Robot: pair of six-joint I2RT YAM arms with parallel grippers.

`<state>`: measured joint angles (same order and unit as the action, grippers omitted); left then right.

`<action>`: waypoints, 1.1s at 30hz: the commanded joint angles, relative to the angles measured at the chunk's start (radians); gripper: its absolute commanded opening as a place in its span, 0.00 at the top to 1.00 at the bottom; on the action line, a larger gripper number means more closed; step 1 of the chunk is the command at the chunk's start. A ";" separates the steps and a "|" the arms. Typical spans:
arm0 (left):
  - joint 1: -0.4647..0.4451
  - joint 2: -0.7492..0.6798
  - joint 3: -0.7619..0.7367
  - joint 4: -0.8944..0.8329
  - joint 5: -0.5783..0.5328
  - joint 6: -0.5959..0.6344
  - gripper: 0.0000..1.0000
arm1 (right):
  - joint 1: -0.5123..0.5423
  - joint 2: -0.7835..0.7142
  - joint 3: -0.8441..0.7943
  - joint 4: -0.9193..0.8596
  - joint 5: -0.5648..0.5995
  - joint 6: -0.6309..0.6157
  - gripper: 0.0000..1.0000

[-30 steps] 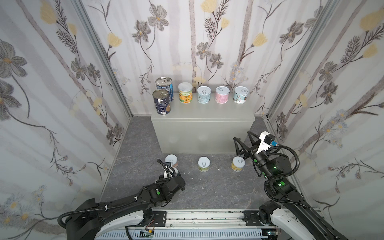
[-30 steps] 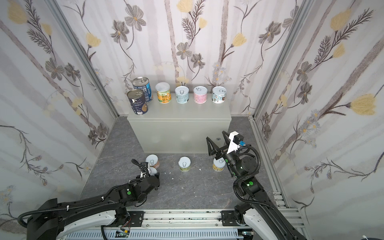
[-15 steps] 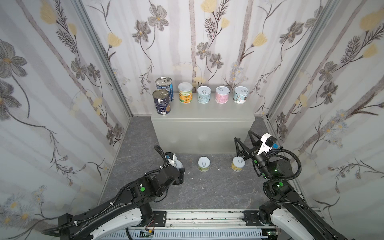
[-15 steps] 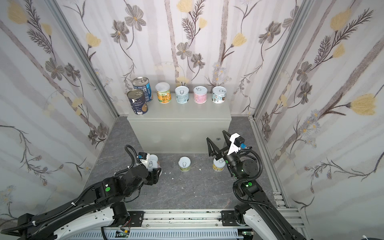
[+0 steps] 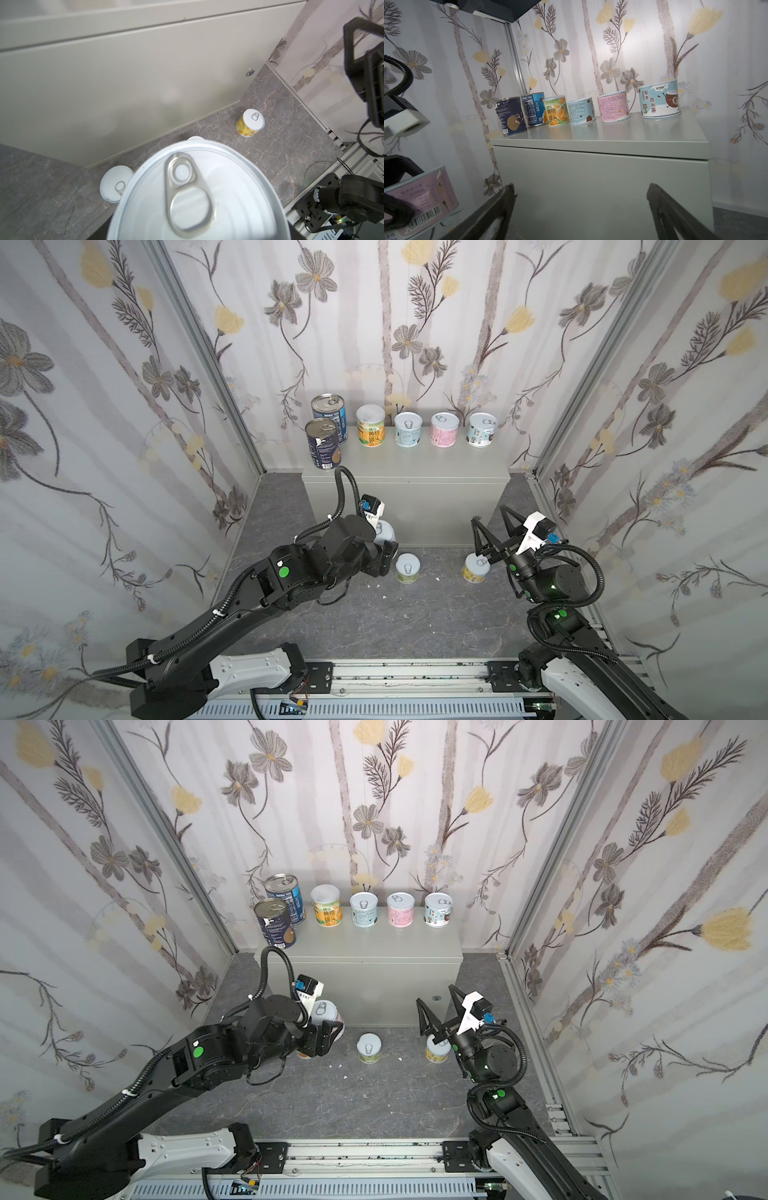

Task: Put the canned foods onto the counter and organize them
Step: 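Carry the held can up over the cabinet top near the dark blue cans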

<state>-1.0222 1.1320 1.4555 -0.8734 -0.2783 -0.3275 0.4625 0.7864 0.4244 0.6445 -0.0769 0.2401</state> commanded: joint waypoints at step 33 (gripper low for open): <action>0.318 0.704 0.977 -0.158 -0.137 0.356 1.00 | 0.001 -0.120 -0.069 -0.004 0.107 -0.054 0.00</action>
<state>-0.7189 1.8091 2.3863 -1.0271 -0.4419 0.0242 0.4625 0.6731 0.3592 0.6334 0.0051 0.2024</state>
